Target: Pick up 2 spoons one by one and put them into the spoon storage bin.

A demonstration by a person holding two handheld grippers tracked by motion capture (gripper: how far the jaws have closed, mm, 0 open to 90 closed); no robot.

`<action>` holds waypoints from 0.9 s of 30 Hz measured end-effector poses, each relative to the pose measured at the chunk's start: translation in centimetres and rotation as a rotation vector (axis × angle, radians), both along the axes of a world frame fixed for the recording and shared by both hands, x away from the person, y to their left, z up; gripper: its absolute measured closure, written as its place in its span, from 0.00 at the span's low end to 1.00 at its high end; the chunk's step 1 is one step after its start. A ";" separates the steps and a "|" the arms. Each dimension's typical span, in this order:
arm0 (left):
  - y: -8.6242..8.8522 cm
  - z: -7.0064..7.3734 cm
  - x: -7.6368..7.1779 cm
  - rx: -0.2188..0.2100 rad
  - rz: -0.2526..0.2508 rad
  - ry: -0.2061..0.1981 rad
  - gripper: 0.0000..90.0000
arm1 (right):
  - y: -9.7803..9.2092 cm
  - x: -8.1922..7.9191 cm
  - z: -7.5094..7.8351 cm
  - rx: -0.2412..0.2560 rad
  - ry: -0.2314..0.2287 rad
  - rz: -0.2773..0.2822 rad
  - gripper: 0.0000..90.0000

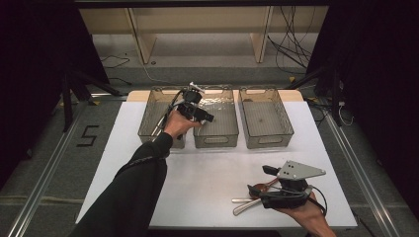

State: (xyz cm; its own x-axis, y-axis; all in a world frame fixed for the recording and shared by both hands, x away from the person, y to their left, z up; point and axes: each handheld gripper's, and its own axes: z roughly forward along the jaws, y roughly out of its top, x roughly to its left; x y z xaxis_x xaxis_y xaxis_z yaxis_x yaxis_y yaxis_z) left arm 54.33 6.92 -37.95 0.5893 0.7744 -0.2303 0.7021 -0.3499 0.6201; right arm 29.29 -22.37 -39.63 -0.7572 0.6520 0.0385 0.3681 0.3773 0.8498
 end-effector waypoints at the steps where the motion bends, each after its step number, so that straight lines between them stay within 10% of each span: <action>1: 0.2 0.3 -0.3 -0.007 -0.002 -0.003 0.51 | 0.0 0.0 0.0 0.000 -0.002 0.001 0.26; 18: 5.0 2.7 -6.8 -0.084 -0.078 -0.077 0.35 | -0.9 0.8 0.3 -0.037 -0.001 -0.031 0.26; 27: 7.9 1.8 -11.5 -0.104 -0.076 -0.135 0.31 | -2.8 3.1 0.1 -0.173 0.060 -0.022 0.26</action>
State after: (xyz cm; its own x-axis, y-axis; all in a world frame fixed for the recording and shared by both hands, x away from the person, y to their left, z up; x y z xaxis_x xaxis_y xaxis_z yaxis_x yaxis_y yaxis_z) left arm 42.82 14.80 -36.14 0.6759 0.7028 -0.2221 0.5845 -0.3276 0.7423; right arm 32.35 -25.18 -39.51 -0.7422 0.6694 -0.0312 0.4258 0.5070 0.7494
